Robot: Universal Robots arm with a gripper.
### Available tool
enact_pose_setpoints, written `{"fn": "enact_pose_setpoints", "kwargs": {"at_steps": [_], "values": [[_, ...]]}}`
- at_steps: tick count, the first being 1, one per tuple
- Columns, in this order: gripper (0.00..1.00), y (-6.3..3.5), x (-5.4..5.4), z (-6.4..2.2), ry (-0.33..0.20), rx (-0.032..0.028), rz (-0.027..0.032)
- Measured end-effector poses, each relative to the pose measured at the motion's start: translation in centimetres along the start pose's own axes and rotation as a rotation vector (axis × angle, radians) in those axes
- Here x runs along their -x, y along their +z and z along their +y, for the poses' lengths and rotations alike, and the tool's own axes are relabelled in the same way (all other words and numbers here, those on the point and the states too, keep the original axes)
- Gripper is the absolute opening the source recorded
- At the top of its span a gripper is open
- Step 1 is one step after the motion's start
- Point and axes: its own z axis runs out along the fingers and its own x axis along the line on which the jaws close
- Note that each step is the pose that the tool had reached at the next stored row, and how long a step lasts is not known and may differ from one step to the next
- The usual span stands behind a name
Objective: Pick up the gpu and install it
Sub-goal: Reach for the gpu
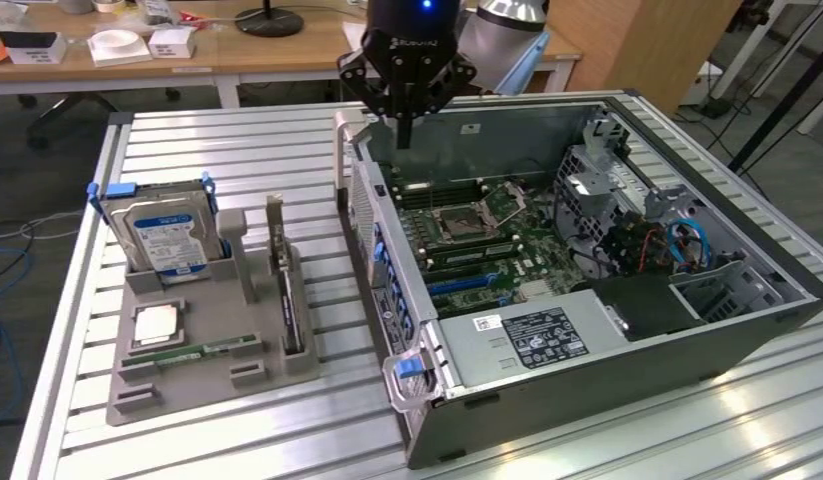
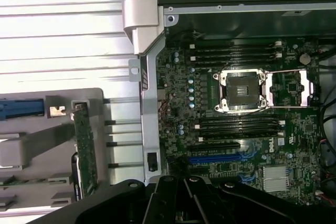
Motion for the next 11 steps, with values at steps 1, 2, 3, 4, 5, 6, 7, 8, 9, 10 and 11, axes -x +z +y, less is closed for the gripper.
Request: {"fn": "enact_pose_setpoints", "kwargs": {"at_steps": [1, 2, 3, 4, 5, 6, 7, 8, 9, 10, 11], "values": [[0.11, 0.00, -0.04, 0.00, 0.000, 0.0000, 0.0000], [0.11, 0.00, -0.09, -0.01, 0.000, 0.0000, 0.0000], [0.11, -0.01, -0.13, -0.01, 0.000, 0.0000, 0.0000], [0.11, -0.01, -0.18, -0.01, 0.000, 0.0000, 0.0000], [0.11, -0.01, -0.22, -0.02, 0.000, 0.0000, 0.0000], [0.11, -0.01, -0.26, -0.02, 0.000, -0.0001, 0.0000], [0.11, -0.01, -0.31, -0.02, 0.000, 0.0000, 0.0000], [0.11, -0.01, -0.35, -0.03, 0.000, 0.0000, 0.0000], [0.11, -0.01, -0.40, -0.03, 0.000, 0.0000, 0.0000], [0.11, -0.01, -0.44, -0.03, 0.000, 0.0000, 0.0000], [0.11, -0.02, -0.49, -0.04, 0.000, -0.0001, 0.0000]]}}
